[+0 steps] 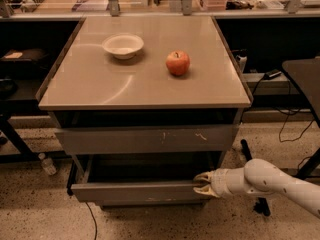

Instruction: Open middle drawer

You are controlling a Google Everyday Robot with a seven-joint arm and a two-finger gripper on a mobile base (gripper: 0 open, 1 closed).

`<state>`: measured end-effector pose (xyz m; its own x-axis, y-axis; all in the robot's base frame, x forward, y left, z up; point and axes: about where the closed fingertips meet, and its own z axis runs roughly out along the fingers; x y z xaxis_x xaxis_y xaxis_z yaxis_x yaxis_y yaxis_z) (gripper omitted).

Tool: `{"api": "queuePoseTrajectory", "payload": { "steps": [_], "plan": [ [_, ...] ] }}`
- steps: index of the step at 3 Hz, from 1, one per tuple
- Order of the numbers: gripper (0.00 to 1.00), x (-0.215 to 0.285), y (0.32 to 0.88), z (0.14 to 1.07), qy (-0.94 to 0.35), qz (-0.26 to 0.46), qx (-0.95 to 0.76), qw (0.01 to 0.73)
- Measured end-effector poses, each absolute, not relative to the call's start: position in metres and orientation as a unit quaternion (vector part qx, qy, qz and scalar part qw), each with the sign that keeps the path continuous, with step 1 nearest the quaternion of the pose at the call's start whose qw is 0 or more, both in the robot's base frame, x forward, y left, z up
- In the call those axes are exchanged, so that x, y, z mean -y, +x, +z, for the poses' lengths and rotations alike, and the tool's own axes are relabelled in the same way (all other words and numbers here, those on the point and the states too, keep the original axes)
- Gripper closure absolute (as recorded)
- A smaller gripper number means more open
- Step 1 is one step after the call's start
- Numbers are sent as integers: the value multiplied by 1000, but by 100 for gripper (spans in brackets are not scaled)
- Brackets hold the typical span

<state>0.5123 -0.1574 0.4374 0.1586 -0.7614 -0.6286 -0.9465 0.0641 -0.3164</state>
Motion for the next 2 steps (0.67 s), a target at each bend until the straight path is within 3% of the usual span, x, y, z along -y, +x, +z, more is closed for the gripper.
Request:
{"api": "queuePoseTrajectory", "payload": {
  "steps": [2],
  "plan": [
    [12, 161, 502, 416, -664, 150, -642, 353]
  ]
}}
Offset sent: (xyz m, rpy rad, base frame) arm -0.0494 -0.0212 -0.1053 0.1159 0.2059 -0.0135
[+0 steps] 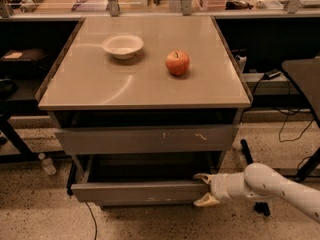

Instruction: Open middle drawer

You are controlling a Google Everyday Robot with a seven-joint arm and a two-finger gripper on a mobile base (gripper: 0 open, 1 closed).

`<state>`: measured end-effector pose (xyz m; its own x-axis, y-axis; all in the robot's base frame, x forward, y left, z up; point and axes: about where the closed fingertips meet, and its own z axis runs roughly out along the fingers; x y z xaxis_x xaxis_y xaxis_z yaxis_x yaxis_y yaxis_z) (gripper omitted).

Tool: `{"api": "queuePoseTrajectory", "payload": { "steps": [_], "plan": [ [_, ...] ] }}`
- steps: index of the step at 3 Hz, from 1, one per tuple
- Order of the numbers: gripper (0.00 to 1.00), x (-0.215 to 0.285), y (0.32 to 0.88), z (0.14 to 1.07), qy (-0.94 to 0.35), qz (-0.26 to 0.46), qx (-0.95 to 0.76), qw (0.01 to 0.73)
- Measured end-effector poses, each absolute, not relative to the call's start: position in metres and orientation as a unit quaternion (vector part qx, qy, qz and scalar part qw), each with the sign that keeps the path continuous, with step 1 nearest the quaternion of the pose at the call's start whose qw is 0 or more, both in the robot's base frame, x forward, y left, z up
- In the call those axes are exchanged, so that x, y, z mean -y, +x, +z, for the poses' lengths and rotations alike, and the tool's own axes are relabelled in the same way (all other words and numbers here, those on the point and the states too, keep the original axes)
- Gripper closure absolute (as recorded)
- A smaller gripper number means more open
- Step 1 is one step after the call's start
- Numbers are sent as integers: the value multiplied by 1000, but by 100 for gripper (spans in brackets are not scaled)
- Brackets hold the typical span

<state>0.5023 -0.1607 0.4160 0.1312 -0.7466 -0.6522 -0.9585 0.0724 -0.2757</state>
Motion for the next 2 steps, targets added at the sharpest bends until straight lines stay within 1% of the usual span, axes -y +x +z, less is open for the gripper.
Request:
{"api": "queuePoseTrajectory", "payload": {
  "steps": [1, 2],
  "plan": [
    [0, 162, 492, 404, -656, 169, -647, 350],
    [18, 162, 492, 405, -656, 169, -647, 350]
  ]
}}
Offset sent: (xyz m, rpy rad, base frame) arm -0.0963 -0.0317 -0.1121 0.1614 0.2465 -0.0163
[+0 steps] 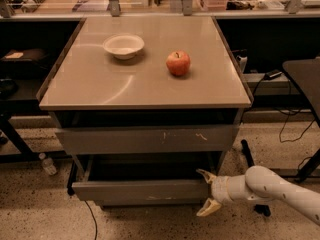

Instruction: Open middle drawer

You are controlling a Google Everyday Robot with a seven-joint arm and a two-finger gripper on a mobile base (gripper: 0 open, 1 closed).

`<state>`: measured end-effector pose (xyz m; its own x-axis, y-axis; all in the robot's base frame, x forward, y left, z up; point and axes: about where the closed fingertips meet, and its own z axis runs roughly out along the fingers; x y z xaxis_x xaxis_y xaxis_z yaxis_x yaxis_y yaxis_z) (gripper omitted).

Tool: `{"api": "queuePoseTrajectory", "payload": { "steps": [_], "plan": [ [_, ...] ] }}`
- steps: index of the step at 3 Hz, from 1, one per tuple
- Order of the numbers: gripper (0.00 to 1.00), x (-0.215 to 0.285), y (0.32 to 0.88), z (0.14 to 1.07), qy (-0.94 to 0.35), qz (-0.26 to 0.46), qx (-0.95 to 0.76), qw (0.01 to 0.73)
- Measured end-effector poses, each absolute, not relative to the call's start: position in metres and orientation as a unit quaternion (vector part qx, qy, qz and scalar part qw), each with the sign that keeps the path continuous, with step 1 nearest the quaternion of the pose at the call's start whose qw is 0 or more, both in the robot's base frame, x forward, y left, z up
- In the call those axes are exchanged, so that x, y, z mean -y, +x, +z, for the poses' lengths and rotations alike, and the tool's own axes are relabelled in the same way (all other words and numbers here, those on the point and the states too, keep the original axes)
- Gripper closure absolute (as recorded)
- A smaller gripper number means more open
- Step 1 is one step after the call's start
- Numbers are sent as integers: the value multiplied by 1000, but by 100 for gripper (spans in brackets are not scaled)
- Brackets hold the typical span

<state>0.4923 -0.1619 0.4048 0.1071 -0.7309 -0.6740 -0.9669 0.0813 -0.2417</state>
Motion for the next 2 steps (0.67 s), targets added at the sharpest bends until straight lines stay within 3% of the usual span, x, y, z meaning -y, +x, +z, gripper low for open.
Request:
{"api": "queuePoseTrajectory", "payload": {
  "steps": [2],
  "plan": [
    [66, 165, 482, 413, -655, 175, -648, 348]
  ]
}}
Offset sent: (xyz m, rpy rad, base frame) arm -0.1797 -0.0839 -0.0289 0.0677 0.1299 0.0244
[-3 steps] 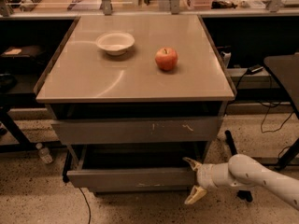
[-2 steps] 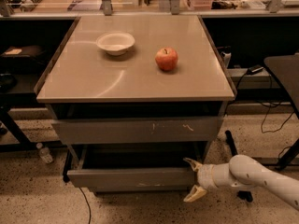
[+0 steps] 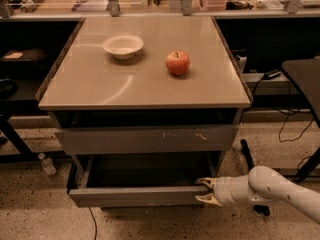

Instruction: Open middle drawer

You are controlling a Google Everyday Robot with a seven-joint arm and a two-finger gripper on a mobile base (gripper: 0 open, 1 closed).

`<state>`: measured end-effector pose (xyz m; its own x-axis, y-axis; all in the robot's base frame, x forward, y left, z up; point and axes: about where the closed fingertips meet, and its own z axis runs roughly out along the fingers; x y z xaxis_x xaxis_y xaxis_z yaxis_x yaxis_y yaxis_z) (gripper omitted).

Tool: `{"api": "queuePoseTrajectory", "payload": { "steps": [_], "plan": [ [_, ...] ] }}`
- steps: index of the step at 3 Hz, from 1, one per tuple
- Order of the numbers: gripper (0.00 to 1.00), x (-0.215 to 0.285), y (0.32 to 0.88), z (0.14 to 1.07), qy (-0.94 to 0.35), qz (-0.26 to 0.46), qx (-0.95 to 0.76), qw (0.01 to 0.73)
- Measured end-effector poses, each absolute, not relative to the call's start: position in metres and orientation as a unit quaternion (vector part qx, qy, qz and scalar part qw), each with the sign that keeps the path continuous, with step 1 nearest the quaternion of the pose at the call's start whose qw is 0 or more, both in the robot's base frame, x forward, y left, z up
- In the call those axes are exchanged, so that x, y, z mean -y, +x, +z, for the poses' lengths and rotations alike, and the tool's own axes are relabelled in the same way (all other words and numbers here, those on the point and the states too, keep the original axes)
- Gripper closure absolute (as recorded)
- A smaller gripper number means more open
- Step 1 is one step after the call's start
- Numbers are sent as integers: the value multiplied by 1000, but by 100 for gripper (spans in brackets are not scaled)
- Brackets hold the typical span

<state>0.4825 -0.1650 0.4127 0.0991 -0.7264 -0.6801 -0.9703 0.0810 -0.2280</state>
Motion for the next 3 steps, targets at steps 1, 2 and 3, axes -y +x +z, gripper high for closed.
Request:
{"api": "queuePoseTrajectory", "payload": {
  "steps": [1, 2, 3],
  "plan": [
    [88, 165, 483, 417, -655, 175, -648, 348],
    [100, 165, 482, 423, -655, 176, -647, 348],
    [100, 161, 472, 435, -663, 178, -635, 353]
  ]
}}
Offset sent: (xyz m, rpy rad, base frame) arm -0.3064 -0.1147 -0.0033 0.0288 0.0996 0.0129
